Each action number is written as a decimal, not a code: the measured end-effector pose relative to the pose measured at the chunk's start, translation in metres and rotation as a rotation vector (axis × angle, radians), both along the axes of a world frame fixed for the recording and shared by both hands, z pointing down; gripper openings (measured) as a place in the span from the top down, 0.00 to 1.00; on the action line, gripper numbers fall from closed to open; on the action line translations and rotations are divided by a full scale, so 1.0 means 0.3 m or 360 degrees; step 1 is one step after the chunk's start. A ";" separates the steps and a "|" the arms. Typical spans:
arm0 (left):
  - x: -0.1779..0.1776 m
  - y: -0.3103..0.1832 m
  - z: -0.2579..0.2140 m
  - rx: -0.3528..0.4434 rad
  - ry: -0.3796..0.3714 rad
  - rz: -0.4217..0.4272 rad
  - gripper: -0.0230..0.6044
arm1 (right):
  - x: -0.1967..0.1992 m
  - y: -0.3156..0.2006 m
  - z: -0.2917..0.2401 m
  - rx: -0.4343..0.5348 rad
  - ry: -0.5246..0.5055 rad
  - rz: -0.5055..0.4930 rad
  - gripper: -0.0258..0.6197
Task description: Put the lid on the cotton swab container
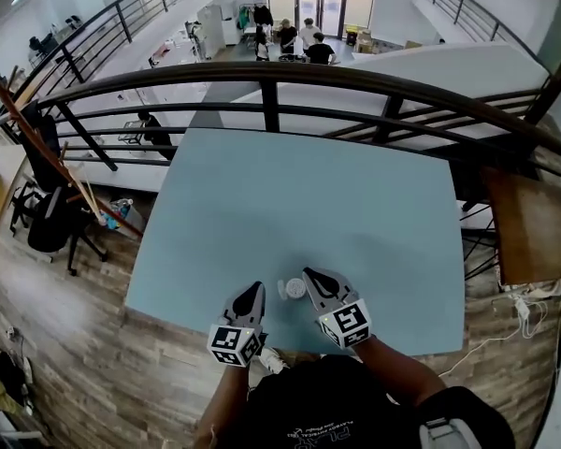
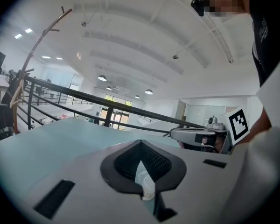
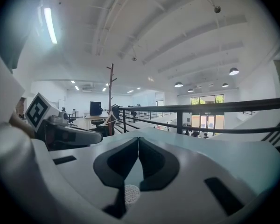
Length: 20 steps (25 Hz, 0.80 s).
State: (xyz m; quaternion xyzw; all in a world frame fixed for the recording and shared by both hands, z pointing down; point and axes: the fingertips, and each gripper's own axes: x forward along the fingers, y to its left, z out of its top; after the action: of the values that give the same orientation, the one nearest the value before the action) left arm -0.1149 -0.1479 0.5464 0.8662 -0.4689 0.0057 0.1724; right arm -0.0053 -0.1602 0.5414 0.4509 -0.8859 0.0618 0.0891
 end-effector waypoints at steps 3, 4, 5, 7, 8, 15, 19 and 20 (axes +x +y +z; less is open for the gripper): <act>0.010 0.013 0.029 -0.0026 -0.0014 0.0001 0.95 | 0.020 0.014 0.000 -0.0016 0.0005 0.0003 0.93; 0.012 0.013 0.034 -0.0028 -0.0029 0.0004 0.95 | 0.019 0.013 0.006 -0.0021 0.0001 -0.0002 0.93; 0.014 0.010 0.041 -0.0026 -0.0046 0.0010 0.95 | 0.016 0.009 0.018 -0.0029 -0.0003 -0.0008 0.93; 0.020 0.008 0.067 -0.0021 -0.0070 0.0020 0.95 | 0.014 0.000 0.043 -0.0053 -0.0006 -0.0020 0.93; 0.025 0.008 0.081 -0.0028 -0.0069 0.0023 0.95 | 0.018 -0.004 0.054 -0.0062 0.0000 -0.0023 0.93; 0.029 0.009 0.167 -0.0119 -0.0078 0.0002 0.95 | 0.032 0.039 0.186 -0.0166 0.0094 -0.0063 0.93; 0.026 0.021 0.222 -0.0175 -0.0110 -0.0005 0.95 | 0.055 0.076 0.275 -0.0285 0.0067 -0.0061 0.92; 0.019 0.022 0.238 -0.0191 -0.0120 -0.0013 0.95 | 0.057 0.082 0.295 -0.0308 0.0072 -0.0070 0.89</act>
State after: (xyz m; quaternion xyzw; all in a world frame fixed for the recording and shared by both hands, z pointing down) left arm -0.1094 -0.1413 0.6179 0.8517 -0.4773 0.0658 0.2061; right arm 0.0117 -0.1355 0.6300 0.4220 -0.8833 0.1349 0.1534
